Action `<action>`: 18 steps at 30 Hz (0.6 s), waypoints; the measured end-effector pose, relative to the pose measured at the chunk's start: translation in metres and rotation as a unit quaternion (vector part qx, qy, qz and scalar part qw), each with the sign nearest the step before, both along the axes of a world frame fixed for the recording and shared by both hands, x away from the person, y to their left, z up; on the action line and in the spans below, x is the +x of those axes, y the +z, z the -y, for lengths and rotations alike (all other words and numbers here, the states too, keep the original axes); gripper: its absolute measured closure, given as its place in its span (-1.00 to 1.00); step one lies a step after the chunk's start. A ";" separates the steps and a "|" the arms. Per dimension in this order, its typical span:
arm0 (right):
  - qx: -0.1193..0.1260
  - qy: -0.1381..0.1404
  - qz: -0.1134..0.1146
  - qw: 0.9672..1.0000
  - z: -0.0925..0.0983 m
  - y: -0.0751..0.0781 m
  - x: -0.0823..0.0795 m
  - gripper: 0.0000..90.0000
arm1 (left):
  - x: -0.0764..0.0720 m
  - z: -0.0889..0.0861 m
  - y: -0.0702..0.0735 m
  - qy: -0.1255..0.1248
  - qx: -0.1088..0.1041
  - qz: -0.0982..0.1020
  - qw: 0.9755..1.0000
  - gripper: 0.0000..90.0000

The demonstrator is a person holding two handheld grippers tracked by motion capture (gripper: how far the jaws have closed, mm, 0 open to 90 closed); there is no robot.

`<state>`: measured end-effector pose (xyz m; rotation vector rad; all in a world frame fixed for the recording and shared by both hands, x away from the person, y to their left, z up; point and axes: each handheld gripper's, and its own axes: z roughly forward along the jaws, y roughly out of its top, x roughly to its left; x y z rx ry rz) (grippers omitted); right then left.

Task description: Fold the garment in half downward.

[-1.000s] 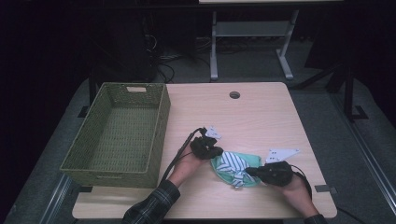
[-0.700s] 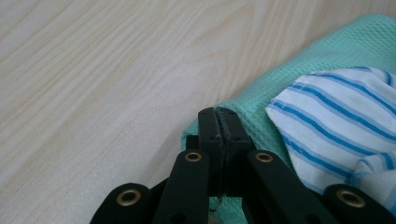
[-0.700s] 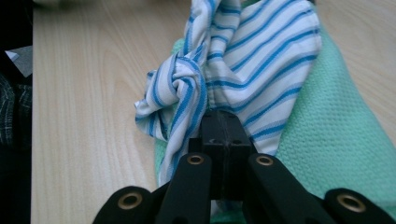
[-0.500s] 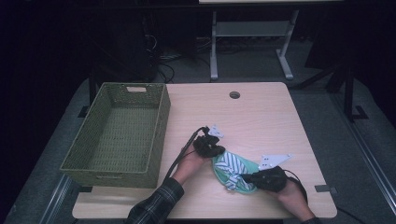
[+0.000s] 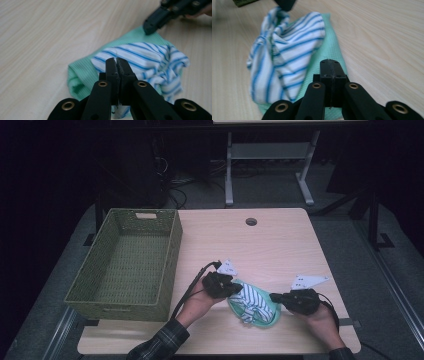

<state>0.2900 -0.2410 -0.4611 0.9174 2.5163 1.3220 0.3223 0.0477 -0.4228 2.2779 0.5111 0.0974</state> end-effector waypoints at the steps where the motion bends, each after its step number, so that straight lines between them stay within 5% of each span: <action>1: -0.004 -0.001 -0.002 1.000 0.001 -0.002 0.002 0.99 | -0.003 -0.001 -0.001 -0.004 0.005 0.000 1.000 0.95; 11: -0.032 -0.010 -0.022 0.999 0.000 -0.014 0.007 1.00 | -0.020 0.002 -0.029 -0.028 0.047 -0.027 0.998 0.95; 18: -0.036 -0.014 -0.024 0.999 0.004 -0.015 0.005 1.00 | -0.015 0.005 -0.033 -0.027 0.063 -0.005 0.998 0.96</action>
